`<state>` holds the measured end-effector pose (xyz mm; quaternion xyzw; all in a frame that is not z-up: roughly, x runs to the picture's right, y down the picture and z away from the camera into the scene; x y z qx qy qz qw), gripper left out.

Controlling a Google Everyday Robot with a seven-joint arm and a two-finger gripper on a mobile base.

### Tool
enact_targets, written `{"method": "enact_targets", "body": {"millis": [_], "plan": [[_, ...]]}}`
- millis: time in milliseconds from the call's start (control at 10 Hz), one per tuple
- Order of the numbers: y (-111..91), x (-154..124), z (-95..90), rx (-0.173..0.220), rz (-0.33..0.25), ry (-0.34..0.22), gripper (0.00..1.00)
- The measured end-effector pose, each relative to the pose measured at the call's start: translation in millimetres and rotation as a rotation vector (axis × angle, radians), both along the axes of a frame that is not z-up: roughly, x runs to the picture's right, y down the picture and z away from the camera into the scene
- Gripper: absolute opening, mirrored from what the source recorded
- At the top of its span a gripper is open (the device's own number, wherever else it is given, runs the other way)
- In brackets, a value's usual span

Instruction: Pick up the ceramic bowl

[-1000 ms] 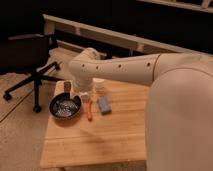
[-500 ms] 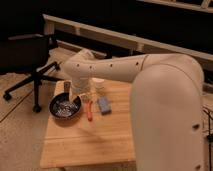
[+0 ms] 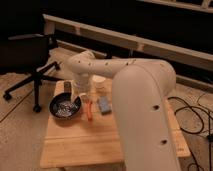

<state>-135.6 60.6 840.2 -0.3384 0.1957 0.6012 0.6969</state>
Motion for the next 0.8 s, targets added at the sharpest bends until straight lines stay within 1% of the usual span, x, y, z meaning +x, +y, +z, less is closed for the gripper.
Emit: {"method": "enact_targets", "body": {"millis": [200,300,400,500,700,800], "plan": [[10.1,-11.0,20.1,-0.071,-0.011,0.001,0.65],[15.3,-14.0,26.1,-0.097,-0.019,0.0,0.65],[23.5,-20.9,35.2,-0.14,-0.026,-0.011,0.65],[27.5,-25.4,38.9,-0.161,-0.025,-0.022,0.65],[39.6,-32.6,50.9,-0.224,-0.026,-0.049,0.65],[42.3,-33.0,53.9,-0.237,-0.029,-0.054,0.64]]}}
